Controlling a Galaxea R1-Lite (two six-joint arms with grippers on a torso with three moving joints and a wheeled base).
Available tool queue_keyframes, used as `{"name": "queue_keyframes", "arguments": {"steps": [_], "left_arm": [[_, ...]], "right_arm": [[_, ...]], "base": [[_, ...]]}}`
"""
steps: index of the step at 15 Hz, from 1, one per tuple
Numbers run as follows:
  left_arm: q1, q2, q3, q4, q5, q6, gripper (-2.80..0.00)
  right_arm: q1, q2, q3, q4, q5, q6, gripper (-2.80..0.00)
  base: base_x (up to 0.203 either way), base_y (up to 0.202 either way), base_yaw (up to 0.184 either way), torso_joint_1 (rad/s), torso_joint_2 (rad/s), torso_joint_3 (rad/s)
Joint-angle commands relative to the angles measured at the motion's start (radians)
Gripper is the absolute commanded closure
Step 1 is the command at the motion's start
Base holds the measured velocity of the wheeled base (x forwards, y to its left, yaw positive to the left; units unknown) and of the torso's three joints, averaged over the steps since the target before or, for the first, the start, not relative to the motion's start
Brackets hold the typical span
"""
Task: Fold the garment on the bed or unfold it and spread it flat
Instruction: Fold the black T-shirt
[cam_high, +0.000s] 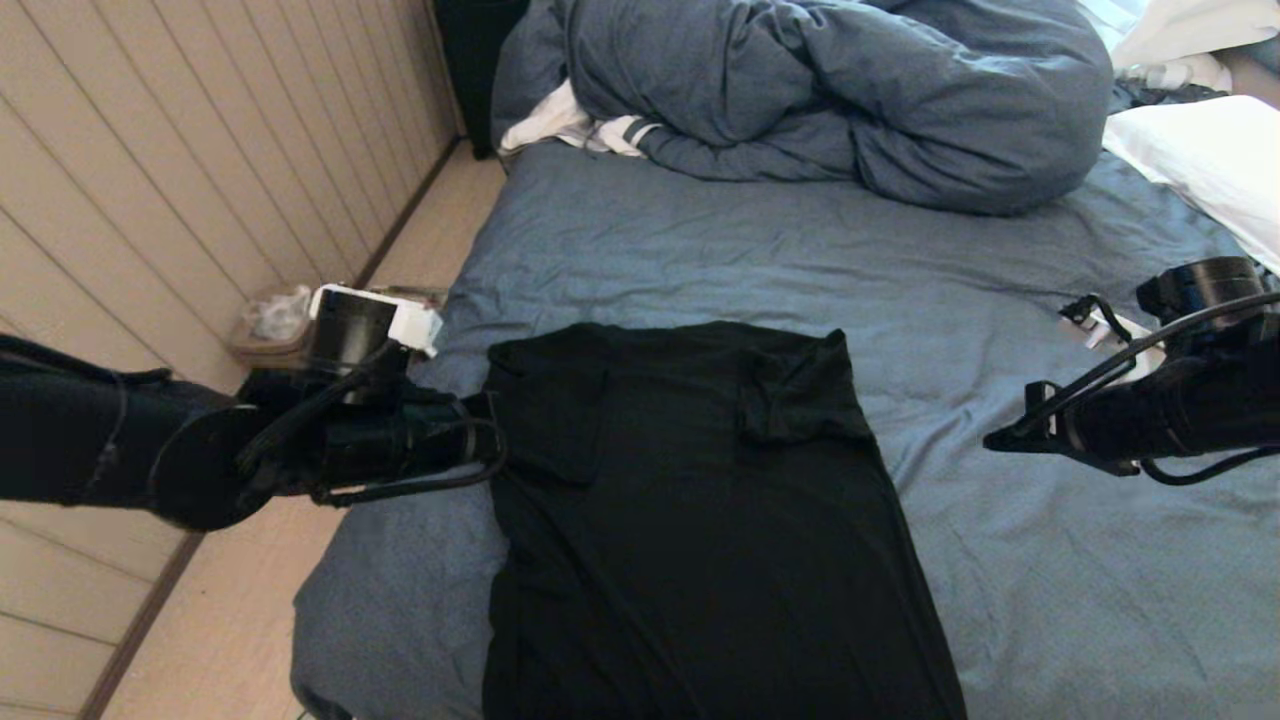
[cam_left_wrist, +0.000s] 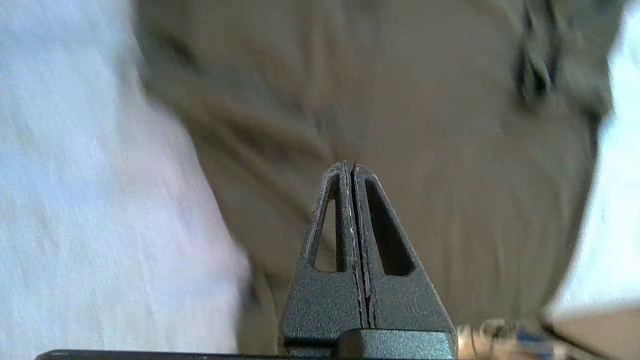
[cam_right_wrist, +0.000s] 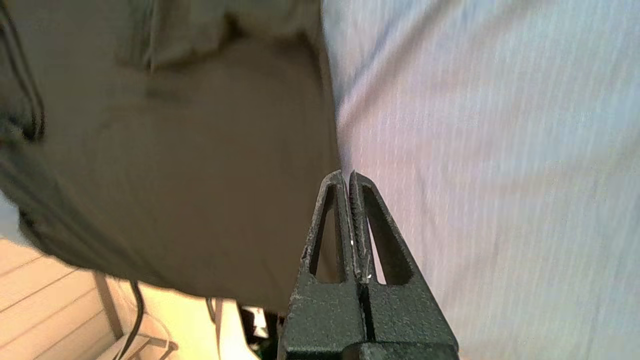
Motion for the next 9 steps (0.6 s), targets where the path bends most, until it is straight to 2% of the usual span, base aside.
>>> {"name": "queue_keyframes", "arguments": {"steps": [1,3,7,9], "left_arm": [[0.034,0.106,-0.091,0.016,0.001,0.001,0.00],[0.058,0.126,-0.114,0.077,-0.010,0.032,0.00],[0.057,0.088,0.037,0.092,-0.020,0.034,0.00],[0.057,0.052,0.116,0.072,-0.063,0.028,0.00]], "right_arm": [[0.002,0.075,-0.053,0.001,0.001,-0.002,0.00],[0.008,0.083,-0.039,0.003,0.001,-0.005,0.00],[0.017,0.032,0.139,-0.027,0.007,-0.027,0.00],[0.012,-0.018,0.224,-0.063,0.011,-0.048,0.00]], "base": [[0.000,0.000,0.000,0.000,0.00,0.000],[0.000,0.000,0.000,0.000,0.00,0.000],[0.000,0.000,0.000,0.000,0.00,0.000],[0.000,0.000,0.000,0.000,0.00,0.000]]}}
